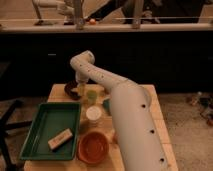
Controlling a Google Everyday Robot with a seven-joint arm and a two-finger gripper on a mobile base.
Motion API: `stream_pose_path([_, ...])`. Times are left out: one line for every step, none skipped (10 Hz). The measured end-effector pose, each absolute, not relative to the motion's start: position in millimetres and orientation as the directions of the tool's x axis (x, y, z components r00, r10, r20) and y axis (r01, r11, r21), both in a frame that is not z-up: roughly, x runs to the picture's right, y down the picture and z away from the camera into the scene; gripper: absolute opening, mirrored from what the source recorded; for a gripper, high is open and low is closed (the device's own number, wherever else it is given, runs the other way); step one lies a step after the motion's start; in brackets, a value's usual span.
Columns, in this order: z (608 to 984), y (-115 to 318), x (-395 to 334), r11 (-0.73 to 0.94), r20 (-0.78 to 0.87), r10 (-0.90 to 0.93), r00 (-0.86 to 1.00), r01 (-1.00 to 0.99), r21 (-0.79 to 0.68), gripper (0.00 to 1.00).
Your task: Place banana in red bowl
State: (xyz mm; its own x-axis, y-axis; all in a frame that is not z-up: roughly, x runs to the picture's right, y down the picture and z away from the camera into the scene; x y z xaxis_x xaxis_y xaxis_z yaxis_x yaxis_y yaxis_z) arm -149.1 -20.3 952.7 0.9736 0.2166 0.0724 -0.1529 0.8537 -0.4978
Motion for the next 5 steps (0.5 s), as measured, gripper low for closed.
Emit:
stream_pose_path([952.3,-20.5,-149.0,0.855,0.074,0.216,0.974,-0.152,-0.496,0.67])
stream_pose_path([952.5,-20.3,-147.9,0.856,0.073,0.214,0.974,-0.151,-0.495,0.59])
stream_pose_path([952.2,-20.6,-146.9,0.856,0.072,0.215,0.974,-0.153,-0.494,0.5])
stream_pose_path([952.1,-19.9,-146.8,0.856,0.07,0.214,0.974,-0.153,-0.494,0.37])
stream_pose_path([951.6,-20.0,-147.9,0.857,0.071,0.213,0.974,-0.152,-0.493,0.28])
